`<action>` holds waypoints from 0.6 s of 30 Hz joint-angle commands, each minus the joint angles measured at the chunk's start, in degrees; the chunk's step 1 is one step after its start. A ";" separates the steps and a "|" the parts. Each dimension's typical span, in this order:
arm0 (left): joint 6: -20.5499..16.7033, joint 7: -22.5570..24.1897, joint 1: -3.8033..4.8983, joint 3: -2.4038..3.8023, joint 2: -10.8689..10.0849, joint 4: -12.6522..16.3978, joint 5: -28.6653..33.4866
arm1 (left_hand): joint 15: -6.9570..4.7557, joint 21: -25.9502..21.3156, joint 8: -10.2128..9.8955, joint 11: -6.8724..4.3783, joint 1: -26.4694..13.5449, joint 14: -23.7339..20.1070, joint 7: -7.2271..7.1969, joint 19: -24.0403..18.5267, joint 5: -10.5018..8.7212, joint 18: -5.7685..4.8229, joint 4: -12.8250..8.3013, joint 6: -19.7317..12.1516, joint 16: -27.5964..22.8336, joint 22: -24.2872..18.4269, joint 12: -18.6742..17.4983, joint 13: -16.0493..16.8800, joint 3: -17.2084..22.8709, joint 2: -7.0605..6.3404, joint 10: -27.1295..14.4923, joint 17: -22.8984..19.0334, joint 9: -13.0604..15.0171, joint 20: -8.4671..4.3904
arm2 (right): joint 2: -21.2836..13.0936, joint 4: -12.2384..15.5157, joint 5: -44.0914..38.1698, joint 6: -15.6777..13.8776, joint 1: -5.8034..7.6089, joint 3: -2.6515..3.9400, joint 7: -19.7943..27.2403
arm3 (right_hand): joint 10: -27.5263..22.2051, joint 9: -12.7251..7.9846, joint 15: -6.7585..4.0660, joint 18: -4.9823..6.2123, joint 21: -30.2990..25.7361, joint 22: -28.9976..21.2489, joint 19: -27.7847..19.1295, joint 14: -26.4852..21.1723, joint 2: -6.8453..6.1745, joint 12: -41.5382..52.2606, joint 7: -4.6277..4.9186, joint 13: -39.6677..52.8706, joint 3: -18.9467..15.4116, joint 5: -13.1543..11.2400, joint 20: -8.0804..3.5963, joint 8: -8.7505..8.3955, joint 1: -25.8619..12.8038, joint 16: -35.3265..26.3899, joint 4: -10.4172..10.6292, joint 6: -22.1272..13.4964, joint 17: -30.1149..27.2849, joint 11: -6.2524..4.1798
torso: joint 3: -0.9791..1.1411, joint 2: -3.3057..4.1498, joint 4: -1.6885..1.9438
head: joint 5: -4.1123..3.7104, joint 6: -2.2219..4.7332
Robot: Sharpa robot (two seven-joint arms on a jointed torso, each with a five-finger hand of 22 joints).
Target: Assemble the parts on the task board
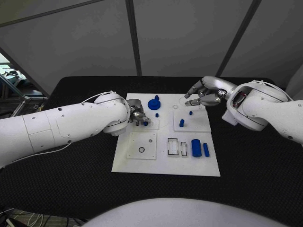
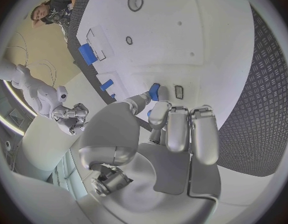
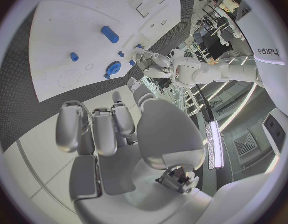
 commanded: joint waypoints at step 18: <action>1.39 -0.24 0.24 0.32 0.33 -0.61 0.74 | 0.22 -0.19 -0.06 0.16 0.62 2.89 0.10 2.29 -0.46 -9.46 -1.73 -0.41 -0.14 8.19 -0.35 -0.28 2.21 -0.93 -0.46 3.00 0.40 0.13 | 0.11 -0.05 -0.15 0.76 0.12 0.04 0.04 | -0.32 -0.08 -0.35 0.50 -0.26 -0.06 -0.51 2.70 0.28 -0.27 -0.15 -0.05 0.01 0.24 -0.01 0.13 -0.17 -0.33 0.19 0.10 0.83 -0.13 | 0.03 -0.04 -0.02 | -0.10 -0.23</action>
